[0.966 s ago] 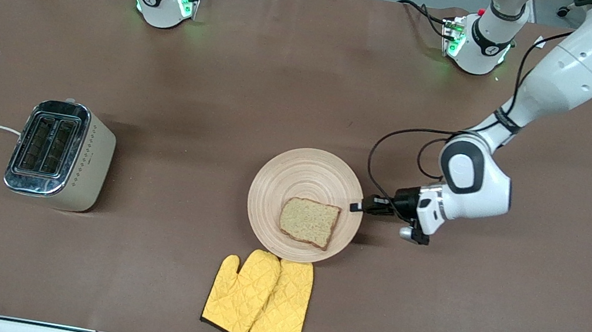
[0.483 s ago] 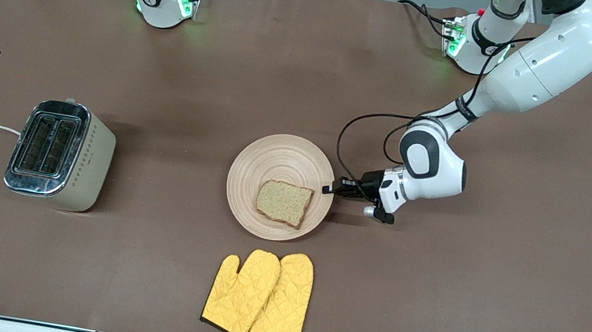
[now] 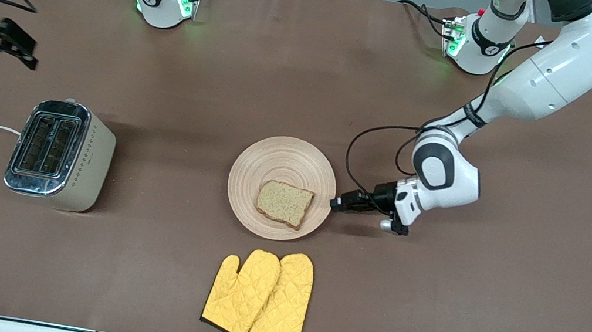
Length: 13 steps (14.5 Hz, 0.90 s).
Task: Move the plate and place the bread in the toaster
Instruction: 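Open the left gripper and withdraw while the right gripper reaches the bread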
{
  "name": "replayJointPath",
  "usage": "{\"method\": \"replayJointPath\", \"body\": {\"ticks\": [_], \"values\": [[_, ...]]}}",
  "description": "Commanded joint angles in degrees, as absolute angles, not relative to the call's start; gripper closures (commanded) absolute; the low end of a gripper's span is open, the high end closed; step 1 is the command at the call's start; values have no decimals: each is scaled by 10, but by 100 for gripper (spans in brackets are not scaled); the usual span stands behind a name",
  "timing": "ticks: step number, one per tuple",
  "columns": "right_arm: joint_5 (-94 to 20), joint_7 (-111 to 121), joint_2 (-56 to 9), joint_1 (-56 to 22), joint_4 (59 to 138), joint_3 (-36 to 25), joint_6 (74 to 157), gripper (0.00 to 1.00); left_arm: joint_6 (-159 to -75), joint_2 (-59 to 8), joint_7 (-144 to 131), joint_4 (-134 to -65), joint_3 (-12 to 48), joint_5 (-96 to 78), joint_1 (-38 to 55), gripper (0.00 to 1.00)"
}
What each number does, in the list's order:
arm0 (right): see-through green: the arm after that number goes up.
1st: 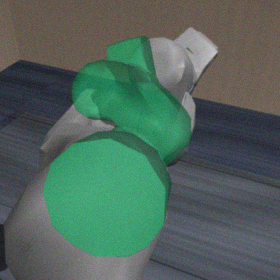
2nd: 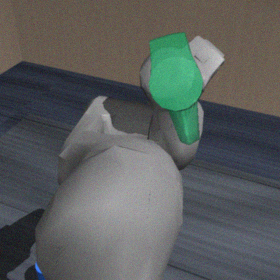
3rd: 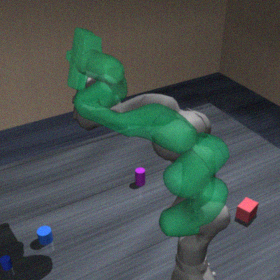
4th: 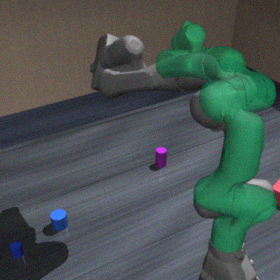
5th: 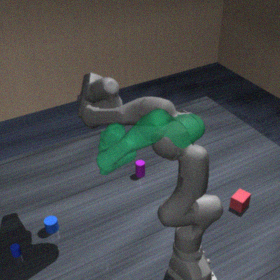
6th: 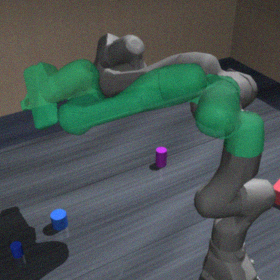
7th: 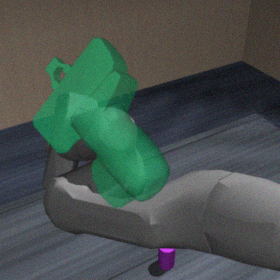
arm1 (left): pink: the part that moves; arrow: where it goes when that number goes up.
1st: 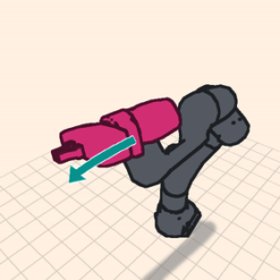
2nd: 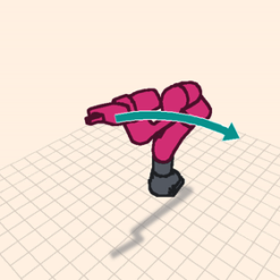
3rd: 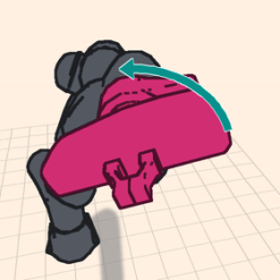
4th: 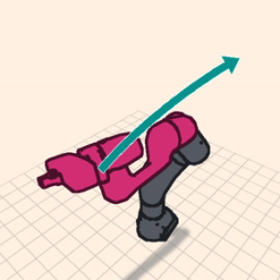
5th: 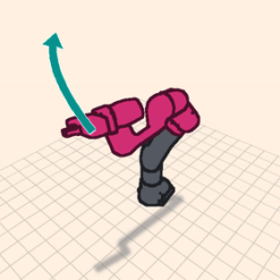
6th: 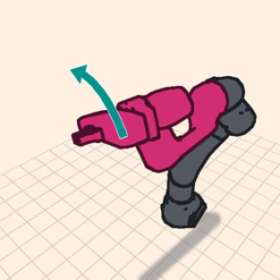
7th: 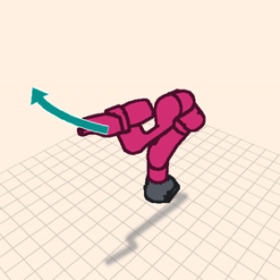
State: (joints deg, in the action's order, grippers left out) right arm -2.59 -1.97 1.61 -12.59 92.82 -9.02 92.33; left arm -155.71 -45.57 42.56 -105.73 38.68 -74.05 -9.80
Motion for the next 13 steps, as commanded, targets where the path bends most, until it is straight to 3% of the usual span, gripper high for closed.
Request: {"method": "replayJointPath", "body": {"ticks": [1,5,11,13], "values": [[-53,-157,-28,-190,928,-93,967,0,-1552,-426,391,-1044,388,-736,-126,0],[-108,-331,-131,-273,930,-93,1110,0,-1521,-444,264,-944,332,-588,-115,0],[-184,-453,-335,-369,930,-93,1344,0,-1302,-432,58,-797,242,-341,-131,0],[-216,-456,-370,-400,933,-93,1394,0,-1283,-390,-7,-792,239,-289,-147,0]]}}
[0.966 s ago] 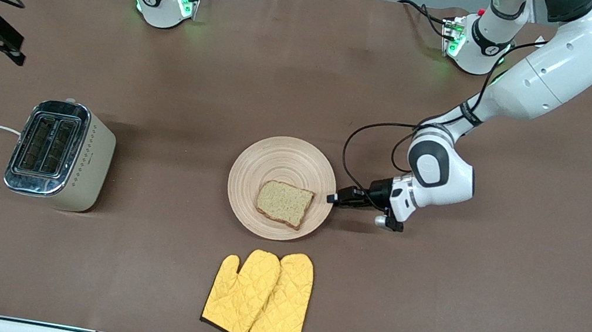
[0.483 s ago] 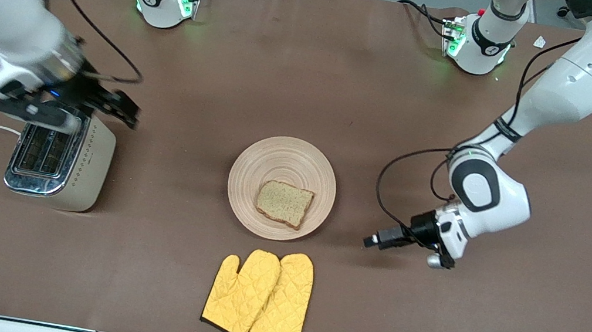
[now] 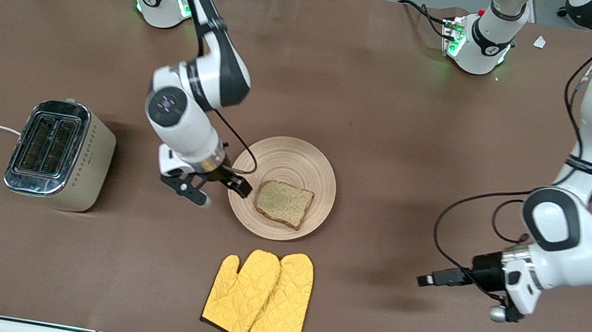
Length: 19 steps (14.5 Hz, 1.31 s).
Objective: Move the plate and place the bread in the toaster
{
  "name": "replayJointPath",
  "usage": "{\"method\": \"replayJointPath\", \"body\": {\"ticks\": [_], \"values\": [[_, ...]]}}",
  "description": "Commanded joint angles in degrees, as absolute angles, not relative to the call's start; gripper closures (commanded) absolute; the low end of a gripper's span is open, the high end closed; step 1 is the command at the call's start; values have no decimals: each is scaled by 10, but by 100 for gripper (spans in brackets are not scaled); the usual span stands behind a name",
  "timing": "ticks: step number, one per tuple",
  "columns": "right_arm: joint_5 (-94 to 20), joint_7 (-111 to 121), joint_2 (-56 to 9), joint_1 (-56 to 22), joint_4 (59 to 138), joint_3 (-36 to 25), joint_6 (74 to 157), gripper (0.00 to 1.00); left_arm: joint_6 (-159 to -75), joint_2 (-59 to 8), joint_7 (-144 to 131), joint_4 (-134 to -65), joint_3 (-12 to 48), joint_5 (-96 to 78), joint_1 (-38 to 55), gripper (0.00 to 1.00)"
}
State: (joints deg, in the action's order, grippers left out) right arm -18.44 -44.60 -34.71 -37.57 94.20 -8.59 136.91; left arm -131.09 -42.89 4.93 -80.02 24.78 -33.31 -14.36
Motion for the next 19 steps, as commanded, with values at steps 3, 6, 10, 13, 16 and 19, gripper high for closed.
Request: {"method": "replayJointPath", "body": {"ticks": [3,6,10,13,16,19], "values": [[-217,-456,-398,-415,931,-93,1418,0,-1236,-335,-86,-793,237,-205,-149,0],[-217,-465,-403,-424,931,-93,1417,2,-1156,-274,-141,-795,235,-99,-146,0],[-216,-461,-416,-427,926,-93,1418,29,-1058,-208,-161,-793,239,30,-145,0],[-213,-457,-421,-426,925,-93,1418,49,-1007,-150,-134,-794,231,33,-146,0],[-214,-461,-430,-432,924,-93,1421,56,-982,-85,-58,-806,116,34,-65,0],[-218,-466,-437,-433,924,-93,1453,70,-943,-26,-33,-844,68,34,-23,0]]}}
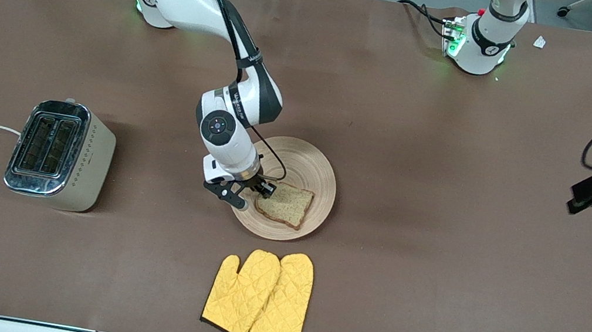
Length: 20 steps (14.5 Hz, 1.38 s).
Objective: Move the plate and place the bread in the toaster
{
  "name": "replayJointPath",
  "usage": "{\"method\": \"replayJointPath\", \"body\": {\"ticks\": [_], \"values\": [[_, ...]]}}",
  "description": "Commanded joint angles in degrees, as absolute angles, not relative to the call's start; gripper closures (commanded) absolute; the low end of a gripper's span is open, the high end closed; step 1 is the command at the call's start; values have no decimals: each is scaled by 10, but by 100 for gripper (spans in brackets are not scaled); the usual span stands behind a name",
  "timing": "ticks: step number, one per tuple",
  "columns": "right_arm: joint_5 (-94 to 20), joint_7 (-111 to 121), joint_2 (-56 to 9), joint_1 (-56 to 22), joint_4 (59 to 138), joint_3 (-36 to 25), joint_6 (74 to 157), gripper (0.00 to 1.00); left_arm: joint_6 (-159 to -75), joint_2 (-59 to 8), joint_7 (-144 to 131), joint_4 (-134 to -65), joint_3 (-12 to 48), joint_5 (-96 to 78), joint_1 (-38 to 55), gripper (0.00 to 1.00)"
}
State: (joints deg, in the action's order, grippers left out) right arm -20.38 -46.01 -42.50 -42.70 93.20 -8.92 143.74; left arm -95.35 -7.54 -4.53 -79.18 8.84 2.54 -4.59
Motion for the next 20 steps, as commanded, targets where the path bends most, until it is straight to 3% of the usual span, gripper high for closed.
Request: {"method": "replayJointPath", "body": {"ticks": [1,3,4,6,9,11,15,20], "values": [[-218,-467,-437,-433,924,-93,1452,81,-937,-7,-27,-864,54,34,-13,0],[-219,-464,-436,-432,912,-93,1446,98,-936,28,-25,-904,34,34,8,0],[-219,-461,-435,-428,908,-93,1442,100,-936,40,-24,-917,33,34,9,0],[-207,-460,-423,-427,897,-99,1380,99,-934,46,-23,-919,27,30,19,0],[-163,-452,-404,-420,797,-152,1164,100,-932,37,-23,-912,26,25,18,0],[-131,-407,-389,-416,755,-181,1069,100,-932,28,-24,-912,27,25,18,0],[-74,-155,-332,-407,750,-305,910,100,-932,22,-25,-908,30,25,20,0],[147,52,-311,-408,747,-377,846,98,-932,24,-26,-907,33,25,21,0]]}}
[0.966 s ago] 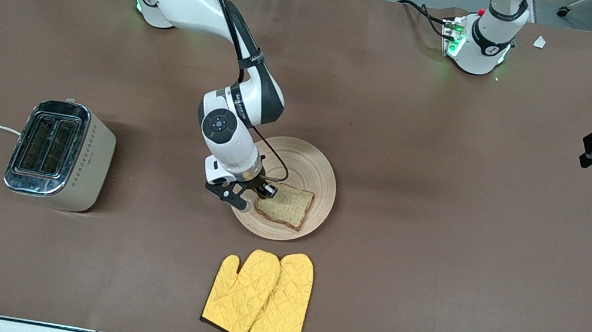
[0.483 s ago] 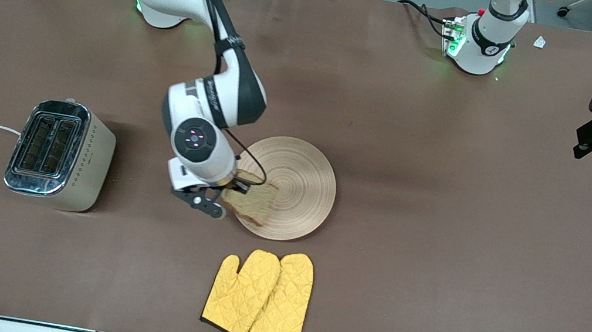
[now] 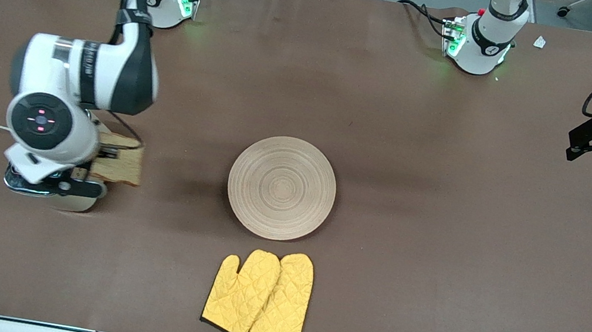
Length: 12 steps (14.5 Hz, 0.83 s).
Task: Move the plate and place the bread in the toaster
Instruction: 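Lower the bread slice into a toaster slot with the right gripper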
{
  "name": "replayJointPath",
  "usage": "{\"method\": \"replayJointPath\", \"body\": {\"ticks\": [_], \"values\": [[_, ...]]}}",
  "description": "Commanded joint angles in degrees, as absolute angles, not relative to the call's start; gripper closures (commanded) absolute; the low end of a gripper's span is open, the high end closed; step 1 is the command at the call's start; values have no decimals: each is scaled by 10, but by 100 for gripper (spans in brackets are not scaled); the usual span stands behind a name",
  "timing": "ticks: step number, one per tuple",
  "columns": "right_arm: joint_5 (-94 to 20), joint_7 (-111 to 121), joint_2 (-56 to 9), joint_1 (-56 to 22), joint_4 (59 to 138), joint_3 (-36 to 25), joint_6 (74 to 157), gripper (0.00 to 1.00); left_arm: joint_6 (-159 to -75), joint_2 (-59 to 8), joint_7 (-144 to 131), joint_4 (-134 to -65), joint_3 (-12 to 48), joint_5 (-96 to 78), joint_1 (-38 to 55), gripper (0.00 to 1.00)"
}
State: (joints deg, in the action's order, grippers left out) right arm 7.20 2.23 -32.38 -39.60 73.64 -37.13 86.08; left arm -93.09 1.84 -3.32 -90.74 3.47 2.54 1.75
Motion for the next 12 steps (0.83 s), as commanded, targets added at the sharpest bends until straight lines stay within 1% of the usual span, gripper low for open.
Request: {"method": "replayJointPath", "body": {"ticks": [1,2,4,8,12], "values": [[180,52,-312,-407,749,-377,839,98,-932,25,-33,-907,38,25,21,0],[215,53,-312,-406,752,-378,834,98,-932,25,-36,-907,48,26,18,0],[280,52,-315,-401,767,-377,838,99,-932,26,-36,-906,51,26,18,0],[287,48,-323,-380,782,-375,861,99,-932,27,-28,-906,51,28,14,0],[260,37,-349,-367,782,-373,882,99,-932,26,-36,-905,49,30,13,0]]}}
